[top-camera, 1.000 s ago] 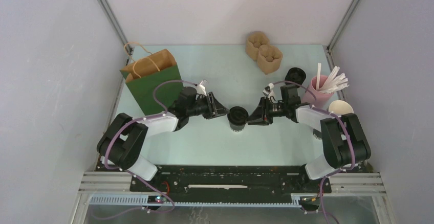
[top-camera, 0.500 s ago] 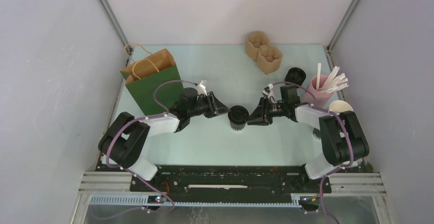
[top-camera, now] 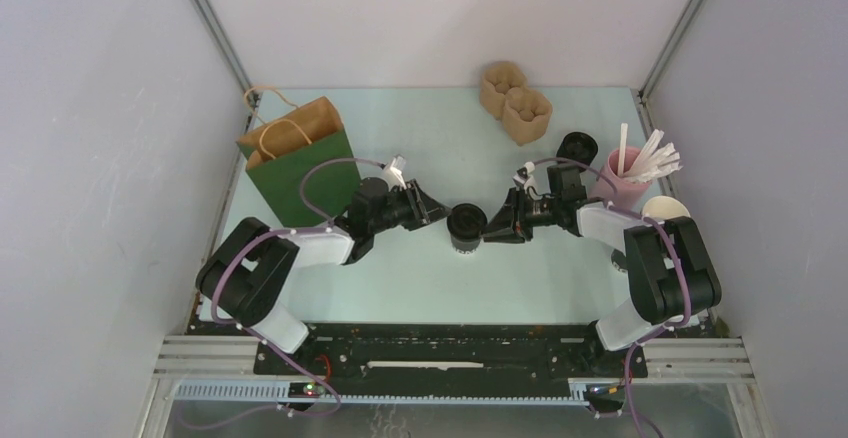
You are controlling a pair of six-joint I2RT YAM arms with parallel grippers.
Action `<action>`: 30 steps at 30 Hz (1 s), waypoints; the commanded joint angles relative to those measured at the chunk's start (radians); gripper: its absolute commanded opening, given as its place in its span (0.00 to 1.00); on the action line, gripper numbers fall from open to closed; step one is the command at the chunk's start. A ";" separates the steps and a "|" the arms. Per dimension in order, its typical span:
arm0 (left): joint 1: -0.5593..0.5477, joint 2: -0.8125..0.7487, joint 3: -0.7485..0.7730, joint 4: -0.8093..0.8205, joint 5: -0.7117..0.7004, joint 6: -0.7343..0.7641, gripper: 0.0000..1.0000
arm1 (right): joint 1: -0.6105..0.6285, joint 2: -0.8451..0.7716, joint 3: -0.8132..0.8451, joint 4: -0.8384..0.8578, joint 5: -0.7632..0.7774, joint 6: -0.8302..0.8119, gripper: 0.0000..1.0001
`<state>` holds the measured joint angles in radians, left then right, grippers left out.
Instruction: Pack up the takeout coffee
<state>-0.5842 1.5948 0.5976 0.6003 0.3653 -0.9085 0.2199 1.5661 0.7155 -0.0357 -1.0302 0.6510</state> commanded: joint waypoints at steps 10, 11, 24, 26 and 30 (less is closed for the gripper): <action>-0.039 0.227 -0.147 -0.370 -0.081 0.111 0.36 | -0.010 0.034 0.064 -0.062 0.239 -0.071 0.38; -0.040 0.227 -0.146 -0.372 -0.081 0.112 0.35 | -0.010 0.041 0.064 -0.067 0.245 -0.079 0.38; -0.042 0.211 -0.193 -0.371 -0.099 0.122 0.33 | -0.034 0.108 -0.017 -0.004 0.258 -0.095 0.29; -0.042 0.213 -0.194 -0.367 -0.098 0.122 0.33 | -0.037 0.105 -0.018 -0.007 0.273 -0.089 0.29; -0.044 0.172 -0.188 -0.388 -0.102 0.126 0.33 | -0.038 0.113 -0.009 -0.019 0.269 -0.097 0.32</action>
<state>-0.5983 1.6642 0.5442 0.8146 0.3248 -0.9207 0.2005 1.6135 0.7395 -0.0406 -1.0733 0.6315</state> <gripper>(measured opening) 0.331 0.309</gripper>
